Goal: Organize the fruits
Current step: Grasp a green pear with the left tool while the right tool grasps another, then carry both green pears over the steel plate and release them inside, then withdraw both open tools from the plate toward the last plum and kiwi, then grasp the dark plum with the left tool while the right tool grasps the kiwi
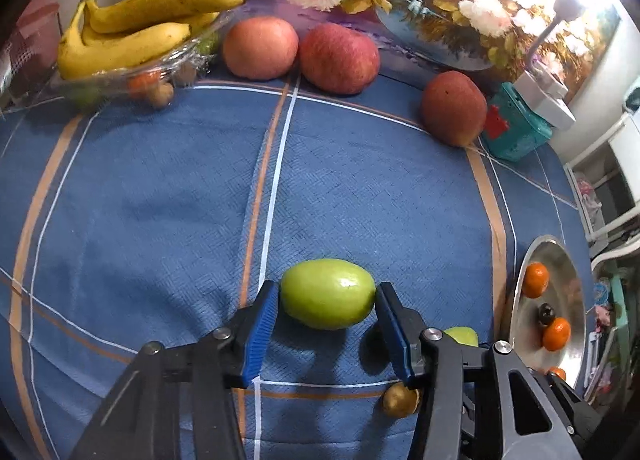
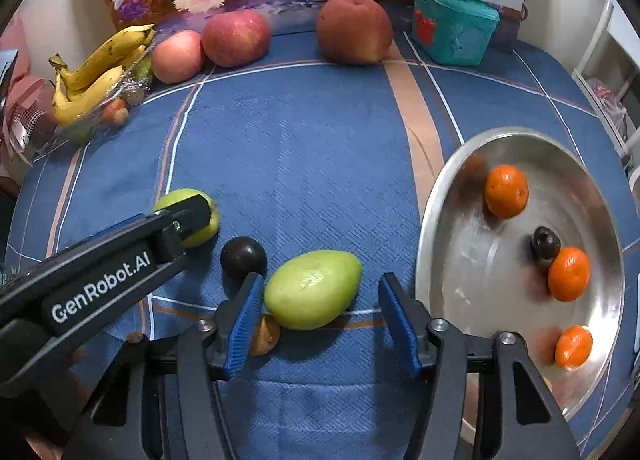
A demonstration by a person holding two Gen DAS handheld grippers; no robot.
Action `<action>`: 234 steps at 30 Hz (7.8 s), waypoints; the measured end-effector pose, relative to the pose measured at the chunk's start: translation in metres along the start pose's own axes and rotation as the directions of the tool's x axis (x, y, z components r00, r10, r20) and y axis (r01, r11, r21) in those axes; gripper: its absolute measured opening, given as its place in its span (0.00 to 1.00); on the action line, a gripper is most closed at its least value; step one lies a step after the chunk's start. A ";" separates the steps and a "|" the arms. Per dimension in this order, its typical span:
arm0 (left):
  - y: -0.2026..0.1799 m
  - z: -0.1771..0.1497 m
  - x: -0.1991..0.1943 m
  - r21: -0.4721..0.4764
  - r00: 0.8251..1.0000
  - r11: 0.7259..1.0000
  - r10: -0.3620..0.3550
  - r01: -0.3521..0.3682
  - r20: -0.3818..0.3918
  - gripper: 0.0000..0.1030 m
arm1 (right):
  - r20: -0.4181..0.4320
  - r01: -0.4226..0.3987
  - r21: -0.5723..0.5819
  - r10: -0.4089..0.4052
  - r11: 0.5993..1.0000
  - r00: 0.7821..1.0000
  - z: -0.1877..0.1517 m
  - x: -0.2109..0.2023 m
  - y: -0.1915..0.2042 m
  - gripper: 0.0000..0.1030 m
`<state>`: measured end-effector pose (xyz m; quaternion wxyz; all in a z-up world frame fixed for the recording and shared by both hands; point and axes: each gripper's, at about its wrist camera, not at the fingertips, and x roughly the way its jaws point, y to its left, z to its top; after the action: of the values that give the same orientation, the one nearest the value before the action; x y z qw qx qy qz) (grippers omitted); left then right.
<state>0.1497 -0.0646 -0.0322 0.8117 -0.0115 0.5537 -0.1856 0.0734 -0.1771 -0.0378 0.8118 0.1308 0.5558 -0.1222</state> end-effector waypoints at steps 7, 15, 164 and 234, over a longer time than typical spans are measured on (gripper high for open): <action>0.003 0.000 -0.004 -0.022 1.000 1.000 0.000 0.000 -0.002 0.51 | -0.009 -0.070 0.037 0.070 0.997 0.997 -0.002 0.006 -0.004 0.50; 0.006 0.005 -0.019 -0.045 1.000 0.999 -0.002 0.003 0.027 0.50 | 0.019 -0.071 0.041 0.071 0.997 0.997 -0.001 -0.006 -0.004 0.50; 0.082 -0.032 -0.038 -0.218 0.962 0.937 0.259 -0.272 -0.088 1.00 | 0.054 -0.043 -0.060 0.047 0.997 0.997 -0.022 -0.027 0.025 0.94; -0.049 -0.010 0.033 0.081 0.998 0.996 -0.040 0.043 -0.038 0.51 | 0.124 -0.114 0.195 0.091 0.974 0.988 -0.008 -0.053 -0.063 0.25</action>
<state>0.1374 -0.1185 -0.0545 0.7971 0.0136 0.5601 -0.2251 0.0259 -0.2309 0.0039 0.8302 0.2337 0.4855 -0.1431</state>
